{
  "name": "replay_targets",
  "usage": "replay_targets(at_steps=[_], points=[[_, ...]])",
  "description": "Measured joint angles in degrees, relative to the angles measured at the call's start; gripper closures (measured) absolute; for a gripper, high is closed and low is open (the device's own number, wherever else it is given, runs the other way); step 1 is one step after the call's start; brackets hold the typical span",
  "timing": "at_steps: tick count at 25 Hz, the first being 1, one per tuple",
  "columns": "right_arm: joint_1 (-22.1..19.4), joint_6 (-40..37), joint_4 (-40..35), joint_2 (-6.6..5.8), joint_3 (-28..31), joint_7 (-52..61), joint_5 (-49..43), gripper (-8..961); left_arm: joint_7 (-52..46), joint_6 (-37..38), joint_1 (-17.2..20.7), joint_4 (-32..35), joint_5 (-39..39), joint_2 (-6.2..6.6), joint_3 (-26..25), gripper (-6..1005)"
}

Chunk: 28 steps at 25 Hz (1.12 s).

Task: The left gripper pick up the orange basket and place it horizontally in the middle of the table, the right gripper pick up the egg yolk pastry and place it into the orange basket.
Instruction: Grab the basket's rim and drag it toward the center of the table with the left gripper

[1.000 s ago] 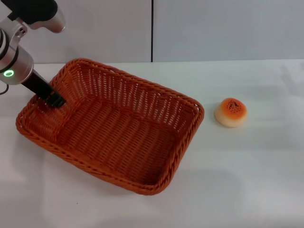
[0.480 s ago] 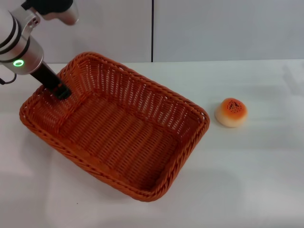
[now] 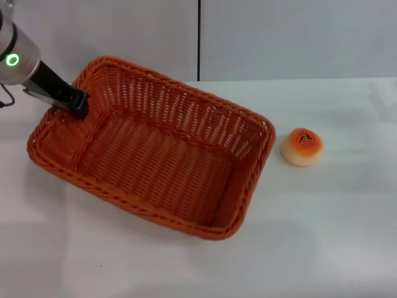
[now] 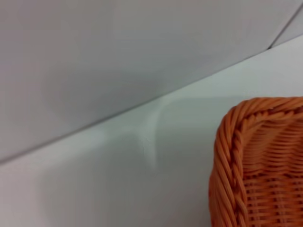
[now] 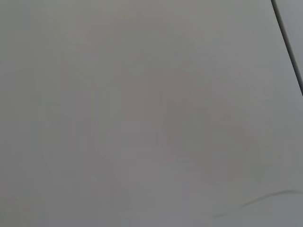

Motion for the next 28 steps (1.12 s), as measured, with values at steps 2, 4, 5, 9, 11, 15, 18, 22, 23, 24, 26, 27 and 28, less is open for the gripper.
replay_targets(at_steps=[2,4,5,9,11,15,18,22,23,24,26,27,28], points=[[0.02,-0.02,-0.32,-0.04,0.0,0.0,-0.05,323,-1.56,1.2,0.0,0.02,-0.03,0.06,-1.03,838],[0.12,-0.1,-0.54,-0.31,0.0,-0.01,-0.22,323,-3.65,2.41,0.12,0.04,-0.05,0.17,-2.07,846],[0.18,-0.17,-0.42,-0.65,0.0,0.0,-0.26,323,-5.37,3.33,0.31,-0.03,-0.06,0.21,-3.07,850],[0.23,-0.21,-0.2,-1.03,0.0,0.0,-0.31,323,-7.37,4.38,0.89,-0.02,-0.05,0.23,-3.8,865],[0.28,-0.22,-0.13,-1.21,0.0,0.0,-0.34,323,-7.77,4.6,1.16,0.05,-0.05,0.22,-3.86,865],[0.33,-0.23,0.17,-1.45,0.0,-0.01,-0.36,323,-8.34,5.11,2.04,0.09,-0.07,0.04,-4.73,864],[0.5,-0.23,0.64,-1.84,0.01,0.0,-0.38,323,-8.34,5.11,2.04,0.09,-0.07,0.04,-4.73,867],[0.95,-0.33,0.98,-2.21,0.0,0.0,-0.41,323,-8.56,5.6,3.31,-0.21,-0.1,-0.33,-7.29,869],[1.04,-0.4,1.03,-2.31,0.0,0.0,-0.41,323,-8.56,5.65,3.34,-0.29,-0.11,-0.34,-7.44,869],[1.12,-0.49,1.13,-2.41,0.01,0.0,-0.42,323,-8.57,5.67,3.35,-0.43,-0.27,-0.35,-7.67,869],[1.34,-0.67,1.36,-2.58,0.0,0.0,-0.43,323,-8.58,5.76,3.28,-2.41,-3.05,-0.37,-10.13,869],[1.34,-0.67,1.36,-2.58,0.0,0.0,-0.43,323,-8.58,5.76,3.28,-2.41,-3.05,-0.37,-10.13,869],[1.41,-0.73,1.41,-2.63,0.0,0.0,-0.43,323,-8.59,5.74,3.26,-3.06,-4.04,-0.37,-10.98,868]])
